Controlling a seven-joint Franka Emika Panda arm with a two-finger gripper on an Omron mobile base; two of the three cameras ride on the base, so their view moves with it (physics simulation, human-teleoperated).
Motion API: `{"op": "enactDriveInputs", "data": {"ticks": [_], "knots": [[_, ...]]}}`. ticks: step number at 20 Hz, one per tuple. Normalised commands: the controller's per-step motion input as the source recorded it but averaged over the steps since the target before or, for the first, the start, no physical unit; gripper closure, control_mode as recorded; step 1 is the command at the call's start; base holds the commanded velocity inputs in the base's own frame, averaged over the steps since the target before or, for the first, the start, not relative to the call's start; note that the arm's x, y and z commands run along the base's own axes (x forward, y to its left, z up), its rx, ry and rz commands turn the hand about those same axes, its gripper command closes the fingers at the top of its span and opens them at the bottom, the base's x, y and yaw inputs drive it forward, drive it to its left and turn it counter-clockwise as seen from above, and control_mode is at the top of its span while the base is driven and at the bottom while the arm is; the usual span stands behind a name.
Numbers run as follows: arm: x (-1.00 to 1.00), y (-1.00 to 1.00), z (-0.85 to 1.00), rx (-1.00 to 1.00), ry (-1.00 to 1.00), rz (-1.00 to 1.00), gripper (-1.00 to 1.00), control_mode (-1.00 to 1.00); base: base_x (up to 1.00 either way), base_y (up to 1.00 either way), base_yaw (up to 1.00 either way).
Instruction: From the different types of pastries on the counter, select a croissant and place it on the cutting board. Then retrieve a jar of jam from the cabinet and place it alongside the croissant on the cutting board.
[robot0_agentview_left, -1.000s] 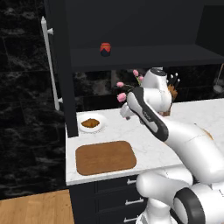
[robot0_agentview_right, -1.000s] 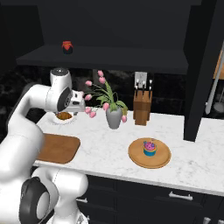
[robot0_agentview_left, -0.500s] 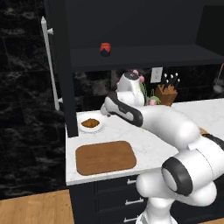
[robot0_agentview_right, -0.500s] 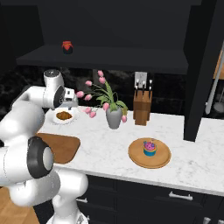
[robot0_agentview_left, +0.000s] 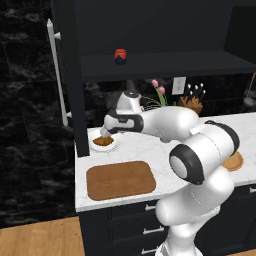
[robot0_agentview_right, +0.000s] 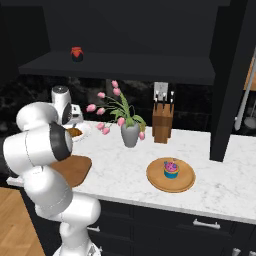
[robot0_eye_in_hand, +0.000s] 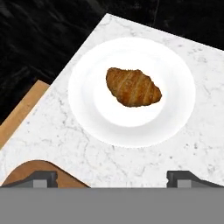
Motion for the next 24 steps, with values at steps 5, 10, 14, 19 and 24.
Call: {"op": "enactDriveInputs", "data": {"ticks": [5, 10, 14, 19, 24], "knots": [[0.15, 0.14, -0.21, 0.0, 0.01, 0.13, -1.0, -1.0, 0.0, 0.0, 0.0], [0.21, 0.0, -0.05, 0.0, -0.02, 0.1, -1.0, -1.0, 0.0, 0.0, 0.0], [0.55, 0.0, -0.16, 0.0, -0.08, 0.29, -1.0, -1.0, 0.0, 0.0, 0.0], [0.12, 0.0, -0.1, -0.05, 0.04, 0.06, -1.0, -1.0, 0.0, 0.0, 0.0], [0.0, 0.0, -0.23, -0.12, 0.13, 0.0, -1.0, -1.0, 0.0, 0.0, 0.0]]}}
